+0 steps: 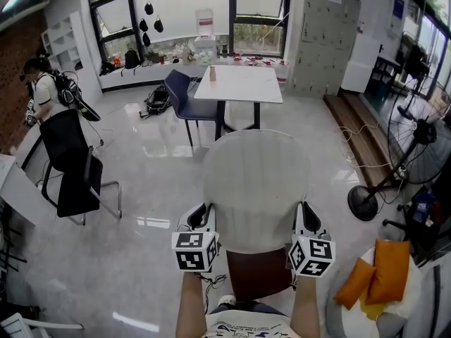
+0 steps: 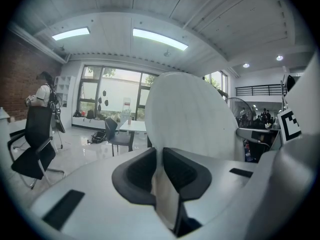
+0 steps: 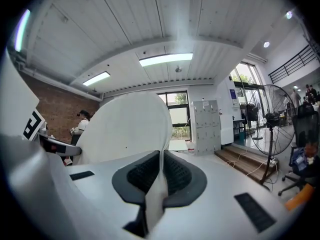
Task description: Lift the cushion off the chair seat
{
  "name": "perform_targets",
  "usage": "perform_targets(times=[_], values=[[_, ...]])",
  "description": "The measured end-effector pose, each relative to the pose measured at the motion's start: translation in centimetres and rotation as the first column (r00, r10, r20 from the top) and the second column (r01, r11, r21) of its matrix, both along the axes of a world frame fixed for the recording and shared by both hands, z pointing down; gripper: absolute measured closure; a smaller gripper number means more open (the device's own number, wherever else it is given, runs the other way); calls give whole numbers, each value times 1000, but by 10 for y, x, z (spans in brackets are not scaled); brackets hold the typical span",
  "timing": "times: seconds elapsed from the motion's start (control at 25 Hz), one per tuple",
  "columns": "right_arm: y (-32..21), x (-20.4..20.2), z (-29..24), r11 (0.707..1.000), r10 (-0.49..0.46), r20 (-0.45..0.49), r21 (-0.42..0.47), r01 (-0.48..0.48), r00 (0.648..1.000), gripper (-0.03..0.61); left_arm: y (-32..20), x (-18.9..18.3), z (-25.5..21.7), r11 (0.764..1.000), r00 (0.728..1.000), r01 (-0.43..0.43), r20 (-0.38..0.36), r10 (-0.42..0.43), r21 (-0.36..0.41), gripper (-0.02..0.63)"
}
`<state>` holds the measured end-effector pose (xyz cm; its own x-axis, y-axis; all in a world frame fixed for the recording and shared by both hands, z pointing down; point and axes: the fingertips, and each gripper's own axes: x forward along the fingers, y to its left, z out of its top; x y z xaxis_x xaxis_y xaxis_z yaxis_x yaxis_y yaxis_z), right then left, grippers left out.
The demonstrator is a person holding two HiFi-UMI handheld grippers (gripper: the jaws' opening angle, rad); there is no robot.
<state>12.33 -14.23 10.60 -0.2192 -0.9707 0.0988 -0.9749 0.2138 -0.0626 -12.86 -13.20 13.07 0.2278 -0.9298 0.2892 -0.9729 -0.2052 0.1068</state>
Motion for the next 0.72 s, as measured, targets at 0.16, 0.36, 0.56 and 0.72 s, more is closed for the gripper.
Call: perform_targets(times=[0.16, 0.36, 0.56, 0.72], values=[[-4, 0, -2, 1000, -4, -3, 4, 4, 1000, 540, -5, -1, -2, 1000, 1000, 1, 1, -1, 5, 554], [-7, 0, -4, 1000, 3, -2, 6, -3, 1000, 540, -9, 0, -4, 1000, 1000, -7, 3, 7, 9, 554], [-8, 0, -6, 1000, 2, -3, 5, -2, 1000, 540, -10, 0, -7, 1000, 1000, -4, 6, 4, 11, 554], [-9, 1, -5, 1000, -3, -6, 6, 3, 1000, 540, -11, 0, -7, 1000, 1000, -1, 7, 1, 15, 554]])
